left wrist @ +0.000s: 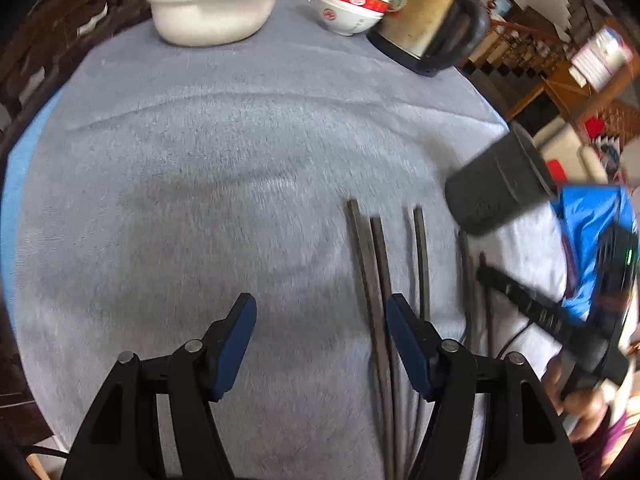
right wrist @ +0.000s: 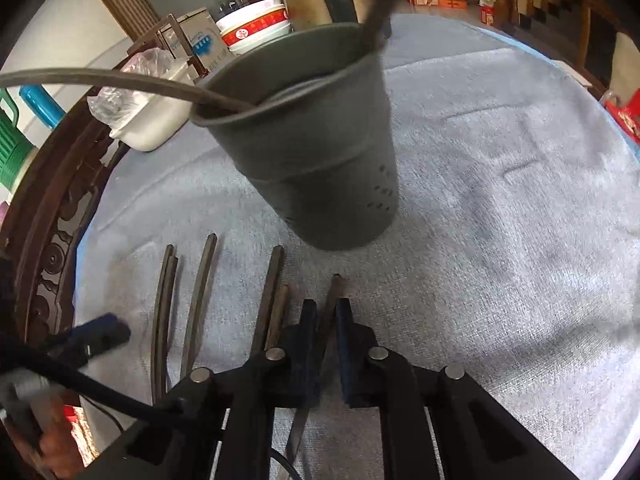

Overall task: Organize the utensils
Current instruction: 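Grasp a remaining chopstick with the left gripper while the right gripper holds its chopsticks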

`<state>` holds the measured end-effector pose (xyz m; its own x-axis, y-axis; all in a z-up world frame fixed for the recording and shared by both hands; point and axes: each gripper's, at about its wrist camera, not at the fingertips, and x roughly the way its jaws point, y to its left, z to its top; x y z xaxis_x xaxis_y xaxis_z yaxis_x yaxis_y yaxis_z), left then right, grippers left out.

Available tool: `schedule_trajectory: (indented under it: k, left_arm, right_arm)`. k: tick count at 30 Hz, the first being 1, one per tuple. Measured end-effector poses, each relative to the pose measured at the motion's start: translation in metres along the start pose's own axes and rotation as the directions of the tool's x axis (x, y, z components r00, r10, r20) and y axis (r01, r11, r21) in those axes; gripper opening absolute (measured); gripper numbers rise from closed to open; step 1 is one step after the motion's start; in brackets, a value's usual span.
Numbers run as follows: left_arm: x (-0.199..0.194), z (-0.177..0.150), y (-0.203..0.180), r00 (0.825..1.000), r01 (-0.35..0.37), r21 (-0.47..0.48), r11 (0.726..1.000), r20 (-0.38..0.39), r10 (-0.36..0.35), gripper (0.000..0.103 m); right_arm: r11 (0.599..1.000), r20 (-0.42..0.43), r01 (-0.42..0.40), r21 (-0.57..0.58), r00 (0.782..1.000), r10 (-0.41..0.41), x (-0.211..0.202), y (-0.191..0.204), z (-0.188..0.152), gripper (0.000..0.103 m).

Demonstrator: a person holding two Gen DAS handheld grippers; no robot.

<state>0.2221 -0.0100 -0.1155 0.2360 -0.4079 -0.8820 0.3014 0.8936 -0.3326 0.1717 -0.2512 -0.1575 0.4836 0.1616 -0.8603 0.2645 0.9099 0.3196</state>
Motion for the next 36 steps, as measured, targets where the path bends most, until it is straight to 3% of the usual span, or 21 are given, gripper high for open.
schedule_trajectory:
  k: [11, 16, 18, 20, 28, 36]
  left_arm:
    - [0.035, 0.056, -0.010, 0.995, -0.027, -0.089, 0.996, -0.102, 0.017, 0.063]
    - [0.042, 0.058, -0.018, 0.992, -0.068, -0.078, 0.995, -0.113, 0.059, 0.059]
    - [0.042, 0.059, -0.016, 0.991, -0.080, -0.085, 0.993, -0.110, 0.071, 0.048]
    - [0.040, 0.058, -0.011, 0.992, -0.077, -0.091, 0.993, -0.111, 0.067, 0.043]
    - [0.037, 0.053, -0.015, 0.991, -0.064, -0.095, 0.993, -0.123, 0.052, 0.044]
    - [0.047, 0.057, -0.035, 0.979, -0.162, -0.043, 0.986, -0.132, 0.155, 0.043]
  right_arm:
    - [0.995, -0.010, 0.044, -0.092, 0.999, -0.045, 0.001, 0.003, -0.003, 0.012]
    - [0.995, -0.014, 0.028, -0.097, 0.999, -0.030, 0.003, 0.002, 0.000, 0.013]
    - [0.995, -0.015, 0.022, -0.095, 1.000, -0.024, 0.004, 0.003, 0.002, 0.013]
    - [0.995, -0.015, 0.016, -0.094, 1.000, -0.017, 0.004, 0.002, 0.002, 0.013]
    - [0.995, -0.010, 0.014, -0.096, 1.000, -0.015, 0.003, 0.000, 0.000, 0.013]
    - [0.994, -0.024, 0.032, -0.106, 0.999, -0.035, 0.005, 0.003, 0.001, 0.013]
